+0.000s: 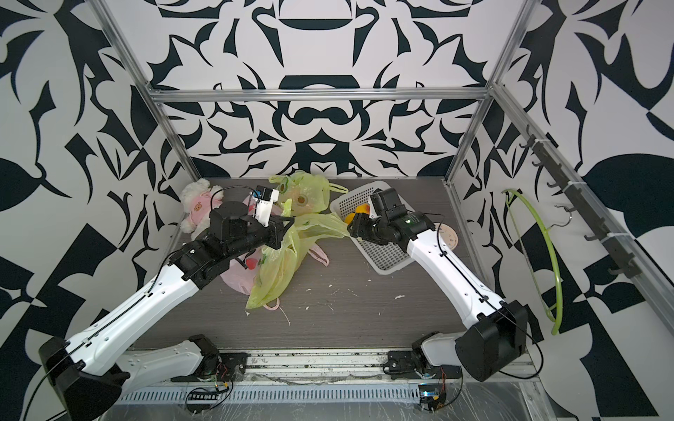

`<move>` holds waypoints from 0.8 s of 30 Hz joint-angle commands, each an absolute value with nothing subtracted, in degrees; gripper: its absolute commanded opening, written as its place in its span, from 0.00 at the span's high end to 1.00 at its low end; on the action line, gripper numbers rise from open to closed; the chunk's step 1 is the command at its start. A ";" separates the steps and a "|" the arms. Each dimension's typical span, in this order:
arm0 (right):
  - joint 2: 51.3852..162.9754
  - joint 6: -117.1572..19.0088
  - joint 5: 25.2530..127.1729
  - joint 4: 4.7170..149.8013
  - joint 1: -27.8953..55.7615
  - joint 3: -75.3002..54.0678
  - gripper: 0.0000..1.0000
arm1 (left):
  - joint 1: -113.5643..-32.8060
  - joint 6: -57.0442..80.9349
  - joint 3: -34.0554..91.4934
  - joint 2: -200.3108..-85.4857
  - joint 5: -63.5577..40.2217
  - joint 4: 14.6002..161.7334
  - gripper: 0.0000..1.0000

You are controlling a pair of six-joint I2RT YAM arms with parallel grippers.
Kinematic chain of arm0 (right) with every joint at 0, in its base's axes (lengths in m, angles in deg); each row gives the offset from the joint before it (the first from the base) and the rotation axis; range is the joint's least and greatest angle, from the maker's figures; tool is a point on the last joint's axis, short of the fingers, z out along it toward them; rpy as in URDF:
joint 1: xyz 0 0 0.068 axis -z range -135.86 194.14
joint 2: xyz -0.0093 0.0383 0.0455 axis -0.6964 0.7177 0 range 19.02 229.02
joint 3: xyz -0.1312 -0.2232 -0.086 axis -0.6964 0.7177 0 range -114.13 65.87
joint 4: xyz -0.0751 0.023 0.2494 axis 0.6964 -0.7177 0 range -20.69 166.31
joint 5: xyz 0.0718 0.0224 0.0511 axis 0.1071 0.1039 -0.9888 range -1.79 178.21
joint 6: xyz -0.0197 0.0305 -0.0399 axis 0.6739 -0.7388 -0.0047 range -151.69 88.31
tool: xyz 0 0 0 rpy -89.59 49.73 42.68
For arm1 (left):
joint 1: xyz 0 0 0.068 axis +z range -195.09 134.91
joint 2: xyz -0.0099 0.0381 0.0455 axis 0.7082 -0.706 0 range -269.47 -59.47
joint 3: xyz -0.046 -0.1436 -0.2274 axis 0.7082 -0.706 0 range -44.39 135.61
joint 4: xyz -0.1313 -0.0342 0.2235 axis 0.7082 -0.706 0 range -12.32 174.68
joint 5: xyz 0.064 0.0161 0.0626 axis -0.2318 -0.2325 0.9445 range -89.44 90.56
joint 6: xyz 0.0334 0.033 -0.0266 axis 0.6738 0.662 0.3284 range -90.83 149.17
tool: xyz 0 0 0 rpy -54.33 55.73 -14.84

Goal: Place the peach into a plastic bag & tie a knot
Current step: Adjust the plastic bag at the center of the board.

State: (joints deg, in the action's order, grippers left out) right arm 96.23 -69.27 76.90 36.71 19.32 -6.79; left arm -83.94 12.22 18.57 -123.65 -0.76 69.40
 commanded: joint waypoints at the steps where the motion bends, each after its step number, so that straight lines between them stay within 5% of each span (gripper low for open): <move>1: 95.98 -70.09 77.35 38.30 19.52 -6.14 0.40 | -83.80 12.11 20.28 -123.35 -1.47 69.31 1.00; 6: 95.78 -70.79 76.10 39.48 19.54 -4.73 0.53 | -83.80 11.94 20.47 -123.63 -1.65 69.22 1.00; 10: 95.17 -71.51 74.51 40.40 19.52 -4.26 0.90 | -83.79 11.85 20.73 -123.46 -1.38 68.79 1.00; 12: 94.57 -71.68 72.60 40.86 19.50 -5.21 1.00 | -83.77 12.30 21.66 -122.80 -1.25 67.73 1.00; 20: 90.29 -67.12 64.91 28.50 19.18 -20.69 1.00 | -81.80 17.38 33.02 -118.45 -1.08 55.16 1.00; 24: 88.68 -68.70 59.34 23.12 19.17 -28.57 1.00 | -74.32 16.64 37.01 -118.18 -10.12 51.63 1.00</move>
State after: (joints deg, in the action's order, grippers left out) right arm 91.70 -69.10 65.08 28.65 19.29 -23.42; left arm -78.32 15.78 34.62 -118.87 -3.97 56.61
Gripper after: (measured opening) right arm 0.047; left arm 0.041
